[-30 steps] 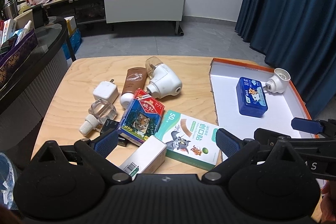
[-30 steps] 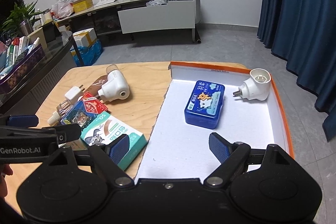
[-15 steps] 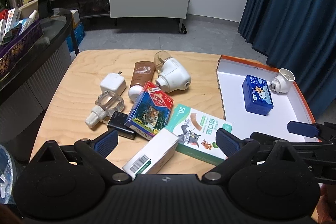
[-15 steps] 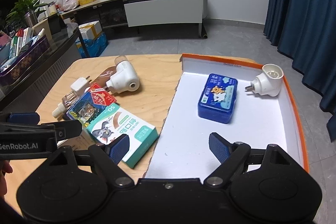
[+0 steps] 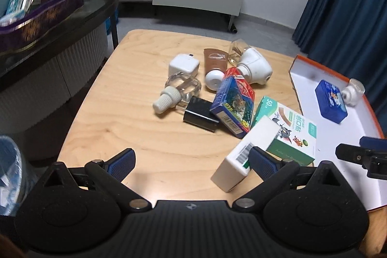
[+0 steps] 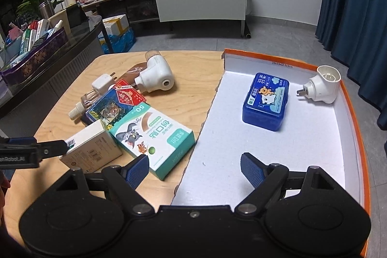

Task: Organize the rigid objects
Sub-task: 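Grasp the white barcode box with the left gripper while the right grasps the teal bandage box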

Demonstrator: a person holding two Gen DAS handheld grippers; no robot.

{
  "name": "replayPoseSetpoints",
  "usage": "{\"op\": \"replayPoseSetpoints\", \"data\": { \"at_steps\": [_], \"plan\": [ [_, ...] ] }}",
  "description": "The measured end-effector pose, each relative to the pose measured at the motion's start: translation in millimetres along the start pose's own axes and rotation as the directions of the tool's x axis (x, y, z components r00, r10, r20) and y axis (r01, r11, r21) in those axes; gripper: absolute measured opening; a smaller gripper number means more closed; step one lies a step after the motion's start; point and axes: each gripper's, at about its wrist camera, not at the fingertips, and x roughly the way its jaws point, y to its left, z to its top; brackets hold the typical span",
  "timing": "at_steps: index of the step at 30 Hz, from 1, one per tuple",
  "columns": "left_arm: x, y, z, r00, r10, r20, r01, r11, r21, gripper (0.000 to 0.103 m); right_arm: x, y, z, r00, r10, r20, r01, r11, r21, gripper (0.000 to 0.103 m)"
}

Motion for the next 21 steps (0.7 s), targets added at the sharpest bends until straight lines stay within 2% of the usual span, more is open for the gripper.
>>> {"op": "replayPoseSetpoints", "data": {
  "at_steps": [4, 8, 10, 14, 16, 18, 19, 21],
  "plan": [
    [-4, -5, -1, 0.998, -0.053, 0.021, 0.052, 0.998, 0.027, 0.103, 0, -1, -1, 1.000, 0.004, -0.001, -0.004, 1.000, 0.004, 0.098],
    [1, -29, -3, 0.995, -0.079, 0.052, 0.070, 0.984, 0.161, 0.102, 0, -2, -1, 1.000, 0.006, -0.002, -0.006, 1.000, 0.007, 0.098],
    [10, -41, -5, 0.996, -0.065, 0.055, 0.051, 0.972, 0.229, 0.096, 0, -3, -1, 1.000, 0.006, 0.000, -0.006, 1.000, 0.007, 0.098],
    [32, -47, -6, 0.998, -0.062, 0.012, 0.057, 0.963, 0.264, 0.057, 1, -1, -1, 1.000, 0.017, -0.002, -0.017, 1.000, -0.003, 0.098],
    [37, -46, -7, 0.996, -0.087, -0.008, 0.087, 0.963, 0.254, 0.048, 3, 1, -1, 1.000, 0.028, -0.005, -0.028, 0.999, -0.017, 0.098],
    [35, -45, -8, 0.992, -0.124, -0.012, 0.123, 0.964, 0.234, 0.032, 6, 4, -1, 0.999, 0.050, -0.007, -0.050, 0.998, -0.040, 0.098],
    [33, -45, -9, 0.990, -0.137, -0.016, 0.137, 0.964, 0.226, 0.027, 9, 6, -1, 0.998, 0.063, -0.010, -0.063, 0.996, -0.059, 0.098],
    [26, -46, -9, 0.994, -0.112, 0.008, 0.107, 0.967, 0.231, 0.027, 14, 11, 2, 0.995, 0.099, -0.019, -0.100, 0.989, -0.109, 0.098]
  ]
}}
